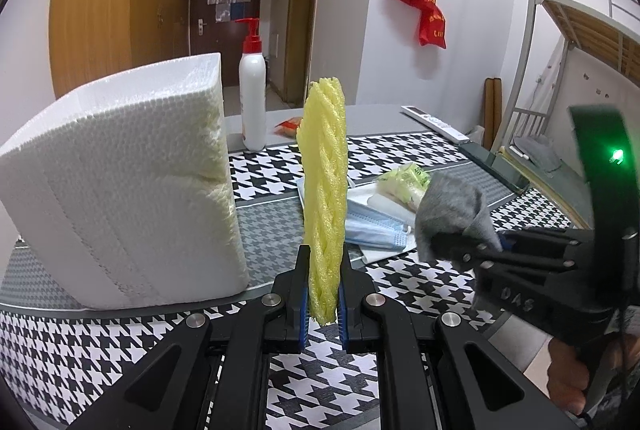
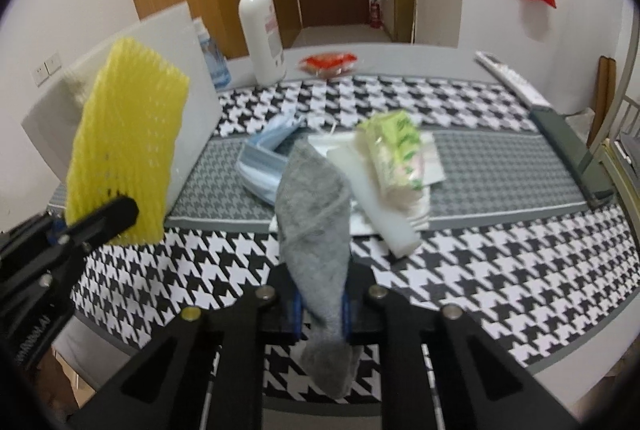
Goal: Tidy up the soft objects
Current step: 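Carry the mesh sleeve and grey sock toward the white foam box with both grippers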
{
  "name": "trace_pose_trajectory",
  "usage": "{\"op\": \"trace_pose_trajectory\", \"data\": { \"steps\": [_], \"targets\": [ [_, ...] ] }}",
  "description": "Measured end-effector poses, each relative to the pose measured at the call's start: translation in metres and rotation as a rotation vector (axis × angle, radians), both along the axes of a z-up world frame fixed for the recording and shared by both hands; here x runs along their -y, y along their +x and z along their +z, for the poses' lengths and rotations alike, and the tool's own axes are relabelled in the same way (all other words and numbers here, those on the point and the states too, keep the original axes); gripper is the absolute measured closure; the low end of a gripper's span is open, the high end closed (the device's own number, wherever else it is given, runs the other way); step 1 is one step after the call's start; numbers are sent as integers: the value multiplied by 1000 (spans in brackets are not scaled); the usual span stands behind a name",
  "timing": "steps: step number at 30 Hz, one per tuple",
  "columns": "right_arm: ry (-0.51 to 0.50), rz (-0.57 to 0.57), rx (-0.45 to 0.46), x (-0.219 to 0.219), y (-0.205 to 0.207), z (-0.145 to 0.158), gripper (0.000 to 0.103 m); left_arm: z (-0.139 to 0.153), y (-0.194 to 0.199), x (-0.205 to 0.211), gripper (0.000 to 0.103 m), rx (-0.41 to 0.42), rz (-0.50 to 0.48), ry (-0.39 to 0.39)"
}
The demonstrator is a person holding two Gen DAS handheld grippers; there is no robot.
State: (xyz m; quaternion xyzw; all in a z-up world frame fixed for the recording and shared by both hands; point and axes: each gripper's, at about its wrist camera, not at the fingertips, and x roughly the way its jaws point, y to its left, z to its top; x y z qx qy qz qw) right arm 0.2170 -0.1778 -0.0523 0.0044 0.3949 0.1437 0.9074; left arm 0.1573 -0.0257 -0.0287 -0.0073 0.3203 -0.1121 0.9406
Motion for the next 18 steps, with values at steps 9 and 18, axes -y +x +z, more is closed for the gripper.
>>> {"op": "trace_pose_trajectory", "data": {
  "steps": [9, 18],
  "targets": [
    [18, -15, 91, 5, -16, 31, 86, 13, -11, -1, 92, 34, -7, 0],
    [39, -25, 150, 14, -27, 50, 86, 32, -20, 4, 92, 81, -19, 1]
  ]
}}
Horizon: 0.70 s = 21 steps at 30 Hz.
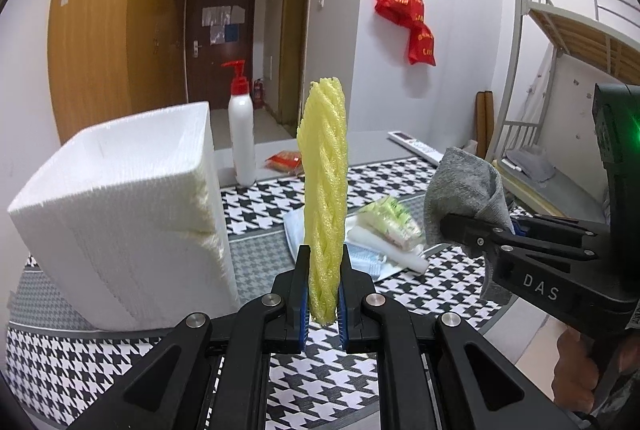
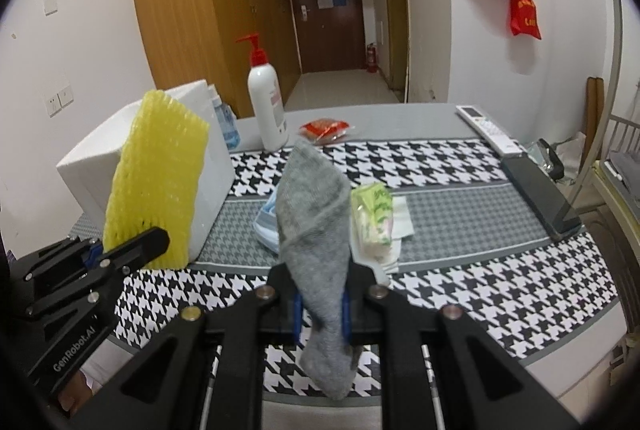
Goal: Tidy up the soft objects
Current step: 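Carry the mesh sleeve and grey sock toward the white foam box with both grippers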
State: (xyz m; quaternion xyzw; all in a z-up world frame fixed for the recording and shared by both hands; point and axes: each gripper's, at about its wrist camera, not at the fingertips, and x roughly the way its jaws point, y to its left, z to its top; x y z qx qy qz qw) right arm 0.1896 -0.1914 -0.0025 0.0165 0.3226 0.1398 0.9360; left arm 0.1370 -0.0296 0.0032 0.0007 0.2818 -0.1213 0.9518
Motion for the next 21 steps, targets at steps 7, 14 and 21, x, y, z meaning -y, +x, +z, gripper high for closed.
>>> {"op": "trace_pose_trajectory", "data": {
  "steps": [7, 14, 21],
  "targets": [
    [7, -3, 55, 6, -9, 16, 85, 13, -8, 3, 92, 35, -12, 1],
    [8, -7, 82, 9, -13, 21, 85, 22, -7, 8, 92, 46, -12, 2],
    [10, -10, 104, 10, -14, 31, 85, 34, -9, 8, 92, 86, -15, 11]
  ]
}}
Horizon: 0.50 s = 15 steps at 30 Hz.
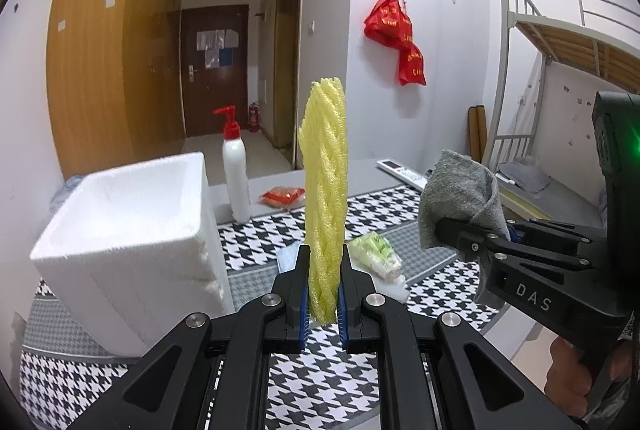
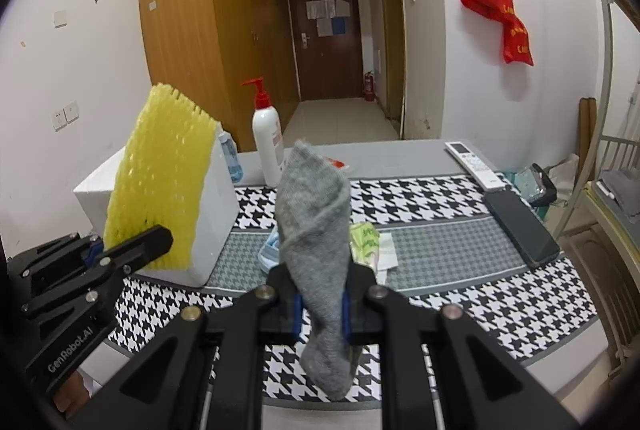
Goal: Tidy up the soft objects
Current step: 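Carry the mesh sleeve and grey sock toward the white foam box with both grippers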
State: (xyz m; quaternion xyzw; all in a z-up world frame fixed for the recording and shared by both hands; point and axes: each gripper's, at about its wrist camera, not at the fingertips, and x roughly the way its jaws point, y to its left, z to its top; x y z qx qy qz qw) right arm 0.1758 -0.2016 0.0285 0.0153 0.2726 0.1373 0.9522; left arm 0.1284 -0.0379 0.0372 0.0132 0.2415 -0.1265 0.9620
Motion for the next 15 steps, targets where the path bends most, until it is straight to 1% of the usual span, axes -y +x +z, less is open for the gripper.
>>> {"op": "trace_pose_trajectory", "data": {
  "steps": [10, 15],
  "targets": [
    [9, 33, 29, -10, 3, 13, 85, 9, -5, -7, 92, 33, 23, 7],
    [14, 53, 39, -18, 6, 18, 85, 16, -8, -19, 92, 58, 59, 5]
  ]
}}
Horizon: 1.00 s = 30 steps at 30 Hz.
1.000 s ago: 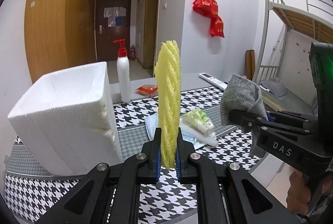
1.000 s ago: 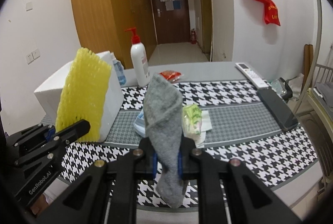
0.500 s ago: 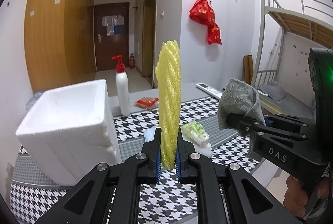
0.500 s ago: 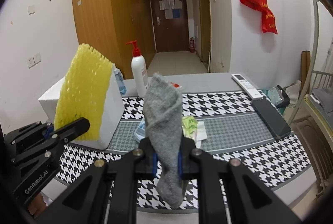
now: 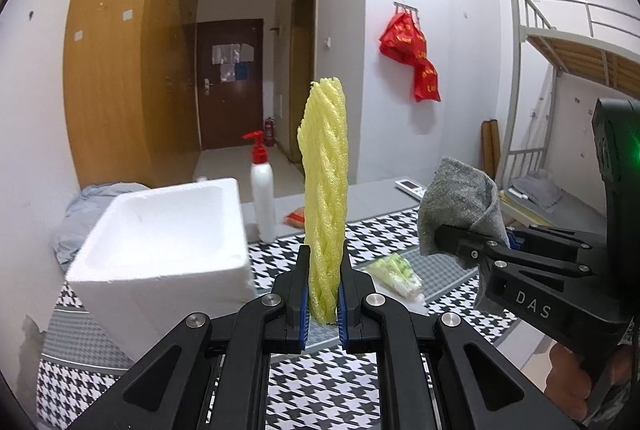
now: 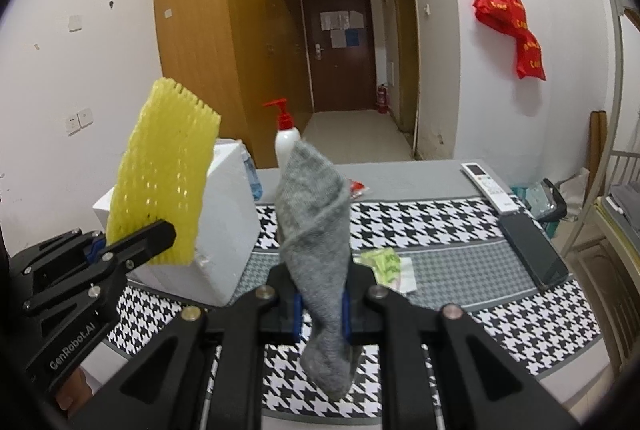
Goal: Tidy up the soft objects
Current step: 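Carry the mesh sleeve and grey sock toward the white foam box with both grippers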
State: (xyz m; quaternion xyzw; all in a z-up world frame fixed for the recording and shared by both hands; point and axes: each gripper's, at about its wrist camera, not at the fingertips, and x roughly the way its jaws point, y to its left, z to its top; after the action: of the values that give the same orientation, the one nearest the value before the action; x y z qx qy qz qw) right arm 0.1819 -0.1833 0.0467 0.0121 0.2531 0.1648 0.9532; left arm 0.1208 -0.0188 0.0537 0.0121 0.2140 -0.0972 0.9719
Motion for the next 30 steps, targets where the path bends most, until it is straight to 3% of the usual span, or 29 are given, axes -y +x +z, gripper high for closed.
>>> {"op": "trace_pose_trajectory", "data": {
  "steps": [15, 30],
  "targets": [
    [2, 122, 36, -48, 9, 14, 85, 14, 2, -45, 92, 36, 109, -8],
    [-6, 239, 31, -97, 21, 22, 85, 11, 2, -82, 92, 15, 195, -27]
  ]
}}
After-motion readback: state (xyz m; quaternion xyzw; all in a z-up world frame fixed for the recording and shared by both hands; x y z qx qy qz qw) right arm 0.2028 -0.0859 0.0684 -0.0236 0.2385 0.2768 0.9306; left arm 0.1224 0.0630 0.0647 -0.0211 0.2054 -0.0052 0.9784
